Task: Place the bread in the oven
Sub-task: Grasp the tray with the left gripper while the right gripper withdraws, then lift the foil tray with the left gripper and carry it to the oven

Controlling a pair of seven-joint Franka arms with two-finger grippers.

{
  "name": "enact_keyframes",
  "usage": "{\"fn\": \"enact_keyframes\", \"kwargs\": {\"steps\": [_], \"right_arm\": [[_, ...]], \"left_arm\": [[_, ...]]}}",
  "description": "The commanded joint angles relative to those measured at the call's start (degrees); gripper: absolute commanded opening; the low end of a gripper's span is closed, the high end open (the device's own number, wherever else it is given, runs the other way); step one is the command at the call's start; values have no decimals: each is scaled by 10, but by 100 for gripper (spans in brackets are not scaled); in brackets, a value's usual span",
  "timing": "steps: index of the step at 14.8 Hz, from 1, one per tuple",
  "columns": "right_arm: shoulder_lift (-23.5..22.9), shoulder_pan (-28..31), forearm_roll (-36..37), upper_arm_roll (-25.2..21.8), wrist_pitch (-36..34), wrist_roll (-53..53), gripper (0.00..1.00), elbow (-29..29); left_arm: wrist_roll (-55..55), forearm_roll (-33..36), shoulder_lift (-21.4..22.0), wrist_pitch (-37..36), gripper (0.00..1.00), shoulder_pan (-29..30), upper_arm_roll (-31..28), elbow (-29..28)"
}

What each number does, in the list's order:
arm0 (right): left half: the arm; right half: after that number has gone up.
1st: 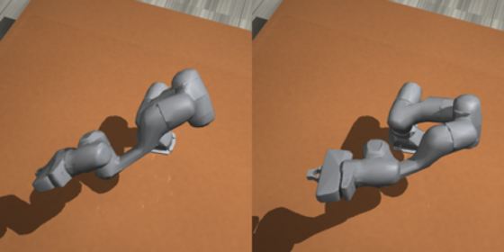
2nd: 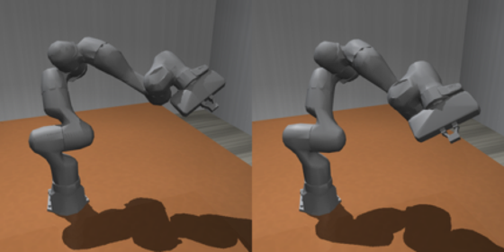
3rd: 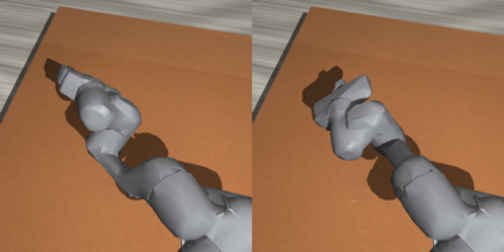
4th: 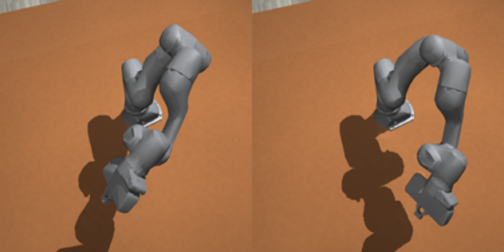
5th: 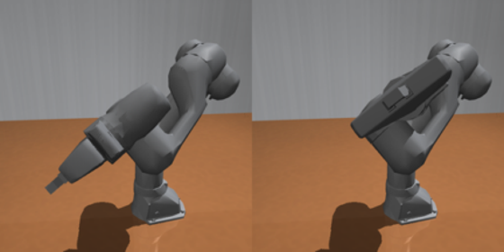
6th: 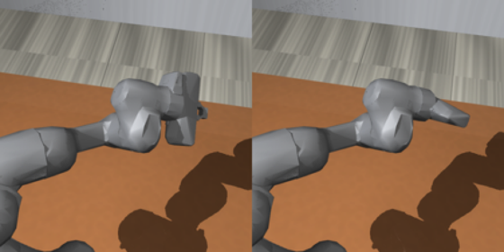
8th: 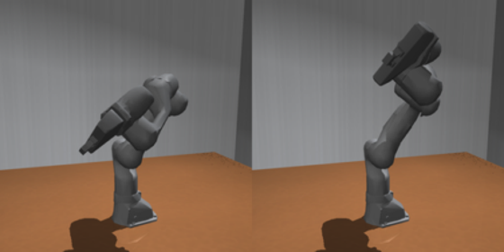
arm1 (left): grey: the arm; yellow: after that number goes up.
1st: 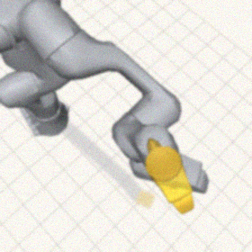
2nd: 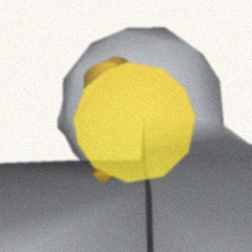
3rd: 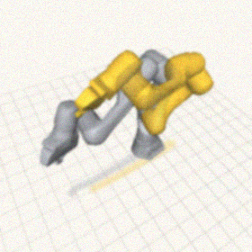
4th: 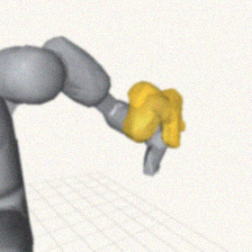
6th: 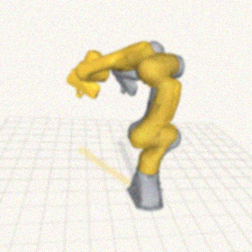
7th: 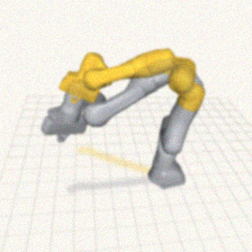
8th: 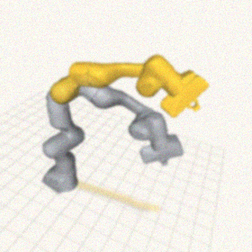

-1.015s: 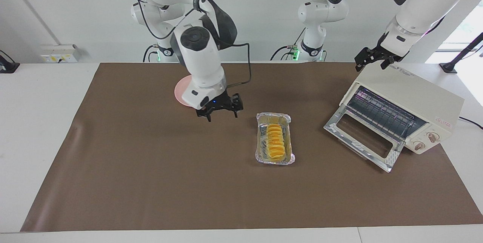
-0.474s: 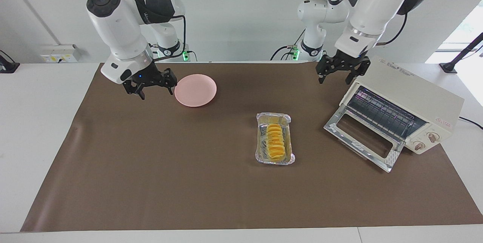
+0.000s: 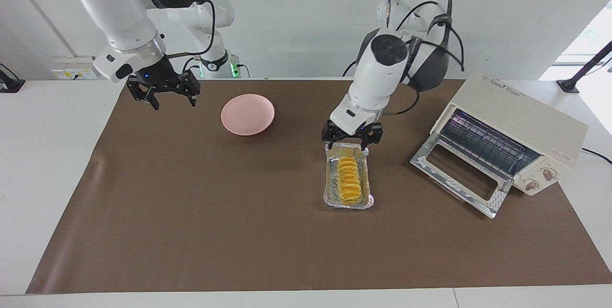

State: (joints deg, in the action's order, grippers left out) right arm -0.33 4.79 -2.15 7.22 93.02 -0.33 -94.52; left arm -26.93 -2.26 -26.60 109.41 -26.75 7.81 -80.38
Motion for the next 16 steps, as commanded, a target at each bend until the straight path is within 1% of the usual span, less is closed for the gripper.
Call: {"fn": "enact_keyframes", "kwargs": {"steps": [1,2,3,5,7,9,10,11,12,13,14,15,16], "right_arm": [[13,20,8,7,-8,9,100,-15],[12,25,8,6,-9,9,100,-15],[12,26,13,6,-7,9,100,-15],[6,35,32,6,-3,9,100,-5],[3,37,33,7,-2,6,100,1],[2,37,33,6,-2,5,100,3],[2,38,34,6,-1,5,100,3],[2,38,34,6,-3,5,100,3],[2,38,34,6,-9,5,100,2],[2,39,31,6,-20,6,100,3],[1,42,29,6,-32,6,100,11],[-3,47,33,6,-35,6,100,25],[-5,50,32,6,-37,8,100,28]], "left_arm": [[-19,30,-72,42,100,-43,-11,11],[-22,37,-80,74,100,-41,-11,-3],[-22,38,-79,85,100,-39,-12,-27],[-22,38,-75,86,100,-39,-12,-42],[-22,38,-73,85,100,-39,-12,-46],[-24,38,-65,80,100,-40,-12,-63],[-27,38,-63,62,95,-45,-12,-64],[-28,38,-59,37,93,-48,-12,-61],[-29,38,-58,34,88,-50,-12,-62],[-32,38,-57,35,76,-49,-12,-63],[-36,38,-58,34,51,-49,-12,-62],[-37,36,-58,31,3,-45,-12,-59],[-37,30,-58,34,0,-40,-12,-58]]}}
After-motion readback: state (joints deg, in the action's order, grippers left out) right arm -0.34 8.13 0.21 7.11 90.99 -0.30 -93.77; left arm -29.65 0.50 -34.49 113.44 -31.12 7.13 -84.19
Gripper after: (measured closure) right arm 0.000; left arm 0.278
